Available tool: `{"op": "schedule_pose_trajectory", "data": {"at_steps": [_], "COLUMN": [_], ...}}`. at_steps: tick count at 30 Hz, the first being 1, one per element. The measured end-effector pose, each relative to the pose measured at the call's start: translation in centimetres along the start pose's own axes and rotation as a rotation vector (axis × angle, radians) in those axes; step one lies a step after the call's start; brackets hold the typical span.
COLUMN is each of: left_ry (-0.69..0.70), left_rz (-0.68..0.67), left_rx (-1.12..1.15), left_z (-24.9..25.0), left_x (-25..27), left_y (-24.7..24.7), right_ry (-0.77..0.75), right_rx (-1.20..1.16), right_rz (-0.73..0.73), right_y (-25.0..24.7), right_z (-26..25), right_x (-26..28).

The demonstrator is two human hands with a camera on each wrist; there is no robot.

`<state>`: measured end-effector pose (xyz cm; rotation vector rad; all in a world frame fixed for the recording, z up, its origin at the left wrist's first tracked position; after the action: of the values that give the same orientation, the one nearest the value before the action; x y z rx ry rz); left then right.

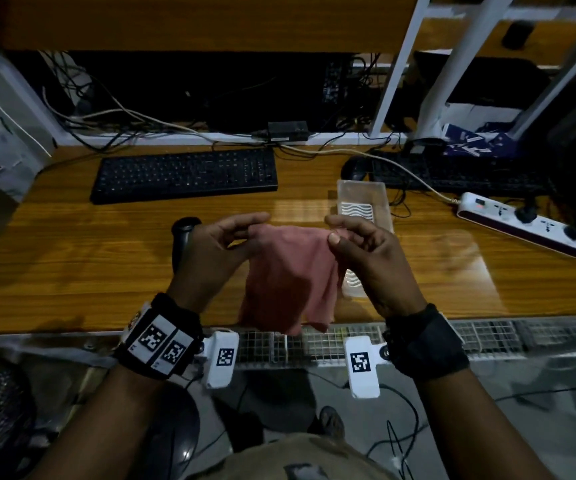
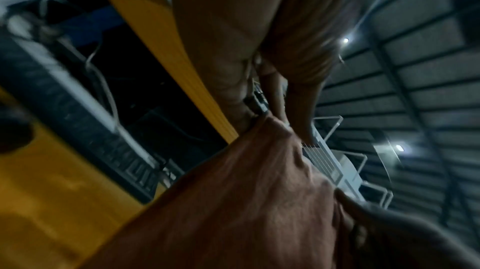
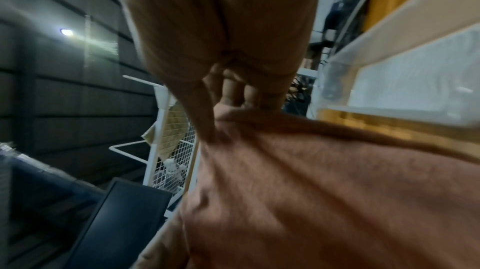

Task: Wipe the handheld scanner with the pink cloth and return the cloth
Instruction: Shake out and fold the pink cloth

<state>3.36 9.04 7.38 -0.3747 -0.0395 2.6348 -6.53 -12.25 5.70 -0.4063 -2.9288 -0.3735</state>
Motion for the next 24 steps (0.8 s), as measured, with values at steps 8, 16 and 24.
{"op": "schedule_pose_trajectory", "data": {"at_steps": [8,16,24], "left_ry": [0.152,-0.293,-0.413], "left_rz": [-0.166,-0.013,-0.007], "left_rx": [-0.666,0.328,0.137], "left_z": [-0.9,-1.1,-5.6], "left_x": [-1.8,-1.8,-1.6], "left_y": [-0.8,-1.1,-4.2], "right_ry": [-0.107,0.055,0.254], "right_rx": [0.703,0.184,-0.119], "right_rz": [0.101,-0.248,-0.145], "right_y": [-1.1,1.9,2.8], "right_z": [-0.6,-0.9,4.6], "right_x": [-2.4,-2.8,-3.9]}}
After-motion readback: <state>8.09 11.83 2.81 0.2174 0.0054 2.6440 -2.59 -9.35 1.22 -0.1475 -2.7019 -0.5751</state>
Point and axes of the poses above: each hand's wrist, its own x-axis away from the middle knuckle, its own y-axis out of the palm, z = x × y, the point moved 6 cm from there along -x, towards the middle knuckle, and after that the axes turned 9 degrees about y, right-handed, at the moved point
